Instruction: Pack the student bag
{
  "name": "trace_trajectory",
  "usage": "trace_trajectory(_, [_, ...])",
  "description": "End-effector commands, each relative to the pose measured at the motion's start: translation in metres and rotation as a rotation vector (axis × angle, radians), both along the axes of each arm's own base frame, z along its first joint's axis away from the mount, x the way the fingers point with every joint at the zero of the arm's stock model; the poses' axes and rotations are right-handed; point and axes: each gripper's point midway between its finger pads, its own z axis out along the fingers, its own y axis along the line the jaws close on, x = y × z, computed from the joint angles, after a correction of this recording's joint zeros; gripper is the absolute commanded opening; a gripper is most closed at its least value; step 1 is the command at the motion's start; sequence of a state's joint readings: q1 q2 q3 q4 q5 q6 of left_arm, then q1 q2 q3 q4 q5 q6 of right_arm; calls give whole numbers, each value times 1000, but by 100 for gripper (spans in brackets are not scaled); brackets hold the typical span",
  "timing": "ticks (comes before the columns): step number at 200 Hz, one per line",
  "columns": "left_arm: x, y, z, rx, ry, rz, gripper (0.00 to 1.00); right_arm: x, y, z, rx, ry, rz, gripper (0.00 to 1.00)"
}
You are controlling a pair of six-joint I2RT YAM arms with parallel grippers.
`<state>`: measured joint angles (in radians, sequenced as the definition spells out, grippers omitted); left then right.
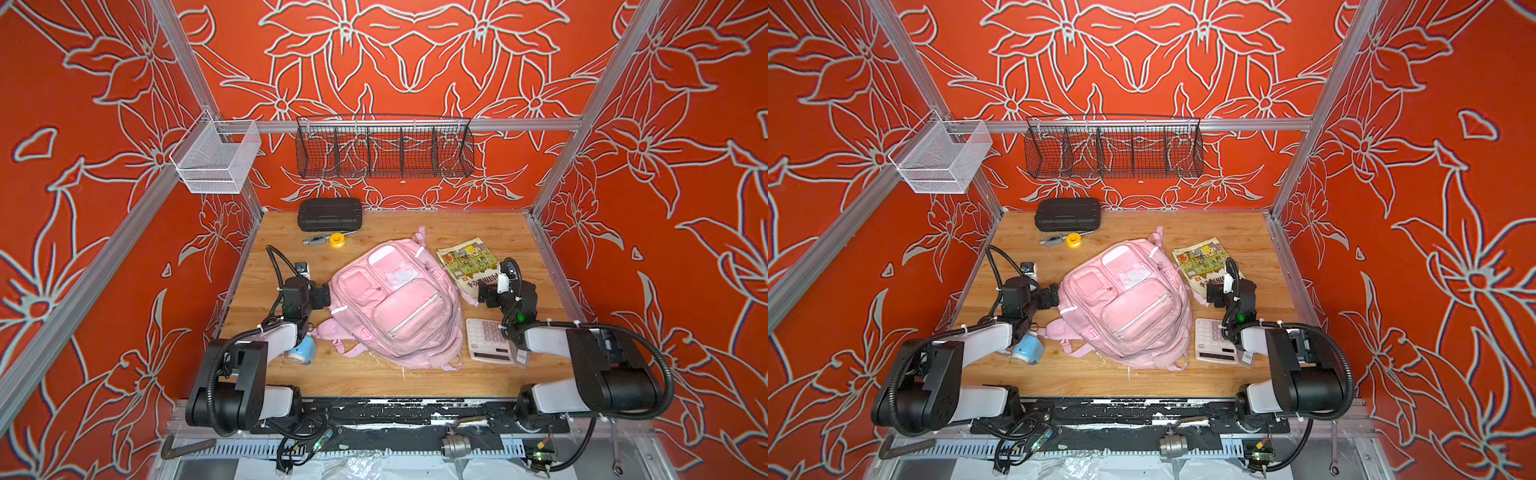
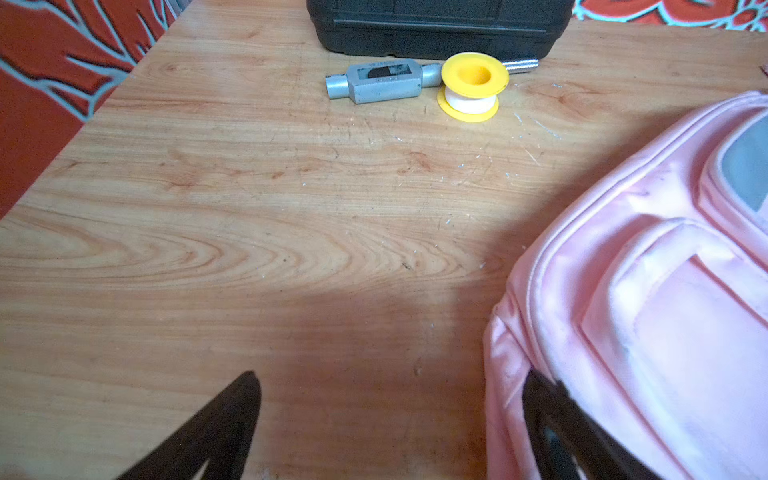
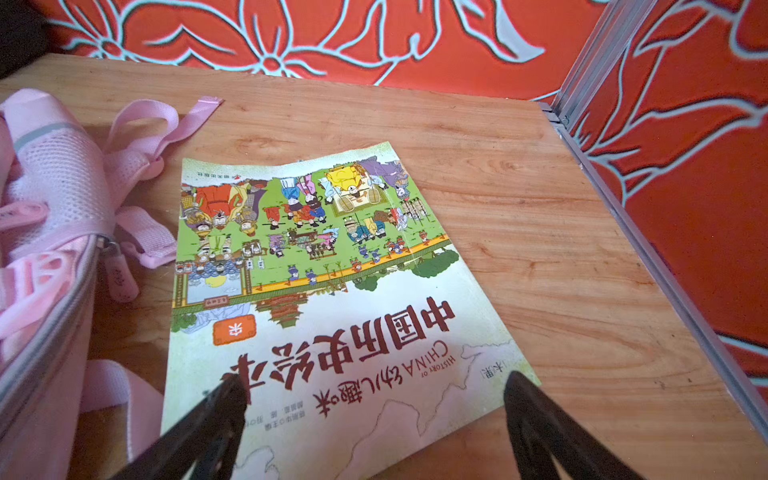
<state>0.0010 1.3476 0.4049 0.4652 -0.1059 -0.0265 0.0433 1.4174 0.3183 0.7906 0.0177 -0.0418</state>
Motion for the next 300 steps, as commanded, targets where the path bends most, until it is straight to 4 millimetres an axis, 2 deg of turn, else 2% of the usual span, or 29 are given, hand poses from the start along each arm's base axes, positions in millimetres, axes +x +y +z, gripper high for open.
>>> trace_trajectory(1, [5,0,8,-7,-29,-1,97,1,0,6,1,-20,2,97])
trace_trajectory(193, [6,0,7,-7,-25,-6,97,2,-2,4,12,-9,-4,97])
trace_trajectory(203, [5,0,7,-8,-25,-7,97,2,-3,6,12,-18,-11,97])
trace_trajectory(218, [5,4,14,-5,-27,24,97,8,-5,21,8,-6,-22,96])
trace_trajectory(224, [5,8,20,-2,9,51,97,11,0,29,1,34,5,96])
trace_trajectory(241, [5,20,55,-23,80,152,97,17,10,50,58,128,31,95])
trace_trajectory(253, [-1,11,78,-131,139,171,97,21,27,64,148,181,87,92])
trace_trajectory(263, [-15,3,88,-267,201,233,98,24,44,69,229,221,139,89])
trace_trajectory(278, [-41,-15,92,-475,284,318,100,26,69,65,310,312,215,87])
trace_trajectory(300, [-72,-50,88,-694,336,372,97,27,105,45,334,489,311,84])
